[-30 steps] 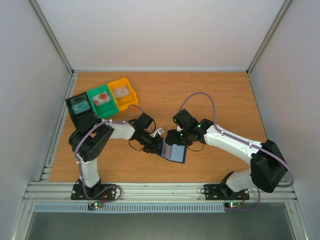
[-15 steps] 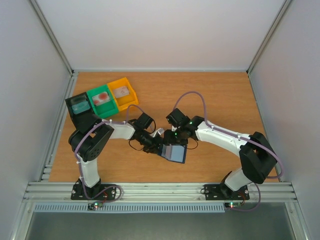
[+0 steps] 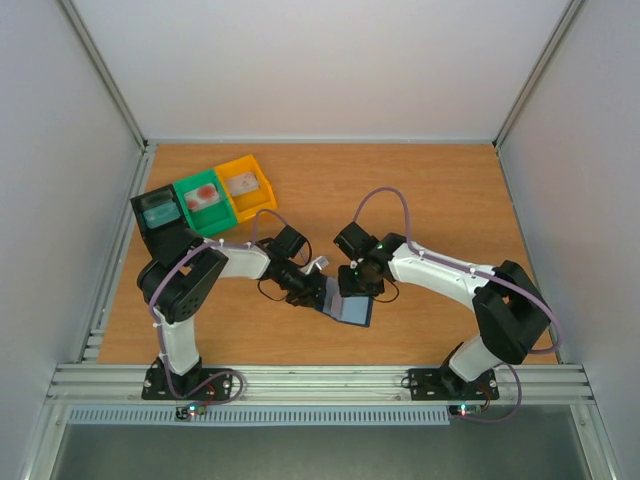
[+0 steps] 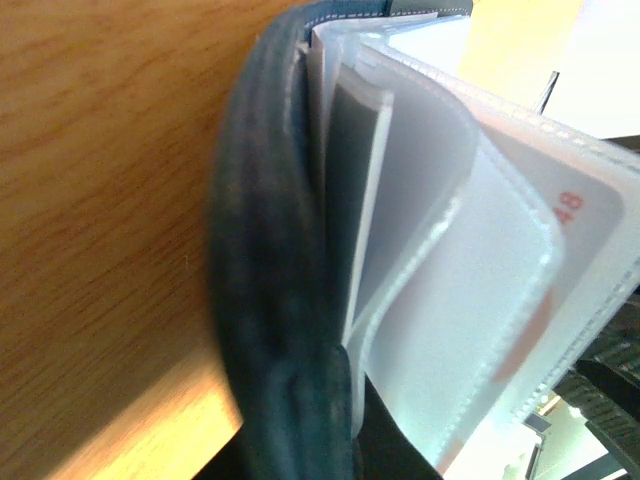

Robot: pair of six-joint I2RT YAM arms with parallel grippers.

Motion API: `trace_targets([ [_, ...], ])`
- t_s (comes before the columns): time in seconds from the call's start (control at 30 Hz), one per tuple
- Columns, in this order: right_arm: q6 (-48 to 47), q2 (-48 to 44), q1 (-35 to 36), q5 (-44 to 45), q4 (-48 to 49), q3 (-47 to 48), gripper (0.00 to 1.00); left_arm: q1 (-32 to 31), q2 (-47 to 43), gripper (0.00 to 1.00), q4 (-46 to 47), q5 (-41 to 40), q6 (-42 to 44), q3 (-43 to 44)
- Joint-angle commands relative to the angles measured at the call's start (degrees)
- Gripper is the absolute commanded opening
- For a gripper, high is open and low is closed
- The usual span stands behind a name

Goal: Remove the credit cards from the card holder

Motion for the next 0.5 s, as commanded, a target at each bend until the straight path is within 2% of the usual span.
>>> trace_targets([
  [0.0,-0.35,-0.47,0.77,0.52,-1.76,2.21,0.44,-0.32,1.52,0.00,1.48,1.07,0.56,0.90],
  [0.2,-1.12,-0.36,4.31,4.34,-4.85,8.66,0.52,-0.32,1.48,0.00,1.52,1.10,0.47,0.81],
  [0.47,0.78,3.07,4.86,7.71,-5.36,9.00,0.50,-0.26,1.46,0.00,1.57,1.20,0.55,0.81],
])
